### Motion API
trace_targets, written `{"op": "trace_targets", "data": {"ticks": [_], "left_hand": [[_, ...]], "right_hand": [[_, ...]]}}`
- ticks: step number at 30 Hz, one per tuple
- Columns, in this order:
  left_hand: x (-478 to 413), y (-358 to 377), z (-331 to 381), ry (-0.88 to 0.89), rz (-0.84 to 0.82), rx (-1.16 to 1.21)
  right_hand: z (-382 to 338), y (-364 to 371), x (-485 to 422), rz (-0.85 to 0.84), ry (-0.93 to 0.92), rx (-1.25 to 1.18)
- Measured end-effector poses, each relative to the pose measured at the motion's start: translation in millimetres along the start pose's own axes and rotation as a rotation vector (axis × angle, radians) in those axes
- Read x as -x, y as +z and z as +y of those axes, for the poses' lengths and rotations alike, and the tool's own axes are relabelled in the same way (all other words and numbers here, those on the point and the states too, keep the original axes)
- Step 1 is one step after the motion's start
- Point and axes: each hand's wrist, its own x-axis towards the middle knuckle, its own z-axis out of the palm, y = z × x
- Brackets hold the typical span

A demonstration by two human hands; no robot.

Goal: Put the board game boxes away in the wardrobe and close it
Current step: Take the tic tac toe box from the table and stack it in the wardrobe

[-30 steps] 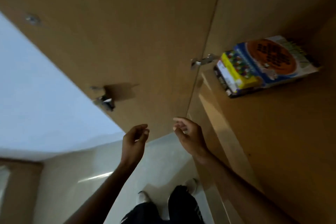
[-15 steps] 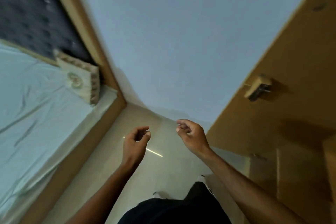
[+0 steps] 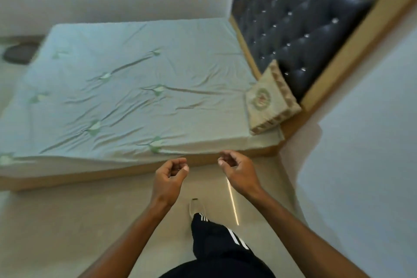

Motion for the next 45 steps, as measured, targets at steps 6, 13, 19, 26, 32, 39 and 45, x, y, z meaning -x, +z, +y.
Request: {"op": "trace_targets", "data": {"ticks": [6, 13, 19, 26, 32, 39, 45], "left_hand": [[-56.4, -94.9, 14.0, -0.058, 0.308, 0.094], [-78.4, -218.4, 1.1, -0.103, 0.726, 0.195], [-82.8, -351.4, -31.3, -0.124, 1.004, 0.291], [-73.3, -525.5, -64.2, -0.131, 1.167, 0.314], [-64.9, -662.3, -70.6, -0.098, 1.324, 0.334], [-62.9, -827.3, -102.4, -0.123, 1.454, 0.367], [-63.4, -983.6, -134.9, -0.209, 1.553, 0.39]], "right_hand": [[-68.4, 111.8, -94.3, -0.308, -0.12, 0.046], [-141.2, 262.1, -148.0, -0.677, -0.277, 0.17], [-195.7, 425.1, -162.0, -0.93, -0.417, 0.268], [-276.4, 616.2, -130.7, -1.099, -0.524, 0.29], [-335.7, 763.8, -97.7, -1.2, -0.616, 0.3], [-390.7, 950.1, -59.6, -1.306, -0.613, 0.293], [-444.7, 1119.7, -29.4, -1.412, -0.627, 0.304]]}}
